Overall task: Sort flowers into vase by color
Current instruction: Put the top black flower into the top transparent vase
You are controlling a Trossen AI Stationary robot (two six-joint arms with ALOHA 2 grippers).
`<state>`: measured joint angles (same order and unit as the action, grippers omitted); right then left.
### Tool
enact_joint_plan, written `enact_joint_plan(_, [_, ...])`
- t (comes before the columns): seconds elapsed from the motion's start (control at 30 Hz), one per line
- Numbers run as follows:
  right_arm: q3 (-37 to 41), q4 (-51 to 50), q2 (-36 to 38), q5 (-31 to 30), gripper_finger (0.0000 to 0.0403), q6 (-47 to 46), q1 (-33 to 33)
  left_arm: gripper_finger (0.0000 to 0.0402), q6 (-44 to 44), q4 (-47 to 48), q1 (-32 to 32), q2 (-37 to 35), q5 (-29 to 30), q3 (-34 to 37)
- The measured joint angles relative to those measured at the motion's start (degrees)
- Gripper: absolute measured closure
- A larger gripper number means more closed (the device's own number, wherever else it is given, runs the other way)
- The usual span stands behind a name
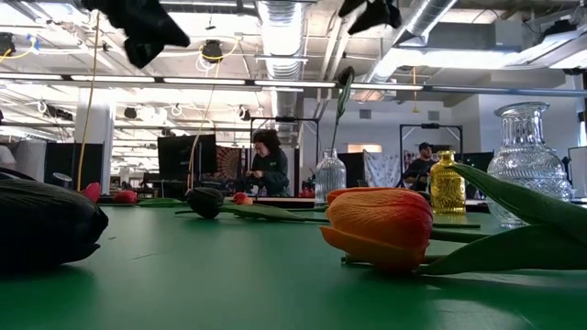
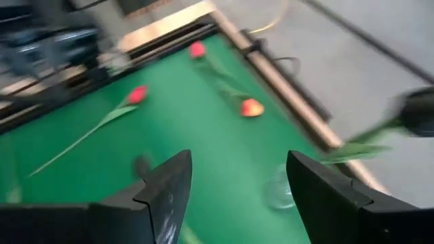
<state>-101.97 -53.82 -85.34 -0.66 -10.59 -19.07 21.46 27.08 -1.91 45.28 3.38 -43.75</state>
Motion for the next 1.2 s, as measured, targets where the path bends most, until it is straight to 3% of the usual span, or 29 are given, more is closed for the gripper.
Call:
enact_joint_plan(0.23, [0.0,-2.9,0.0,1.4,0.0135,-0.1,8.9,0.0401,3.3,3.0,0.0,1.4,-6.6,0.0])
enact_joint_plan(0.5, [3.3,1.0,-0.7,0.7,0.0135,0.0,19.3,0.0401,1.7,1.3,0.0,6.0,-7.2,0.0])
enact_joint_plan(0.73, [9.0,5.2,-4.0,0.5,0.0135,0.0,23.4,0.0401,-1.7,-1.9,0.0,11.2,-14.0,0.0])
enact_joint_plan(0.87, [11.3,6.9,-7.6,0.5,0.0135,-0.4,24.4,0.0399,-4.4,-3.1,0.0,13.1,-14.6,0.0])
enact_joint_plan(1.0, [11.3,7.5,-13.1,0.5,0.0135,-1.0,24.3,0.0375,-6.1,-3.9,0.0,13.2,-14.1,0.0])
enact_joint_plan(1.2, [11.3,14.2,-22.9,0.6,0.0135,-0.9,24.2,0.0301,-8.5,-2.0,0.0,10.0,-11.0,0.0])
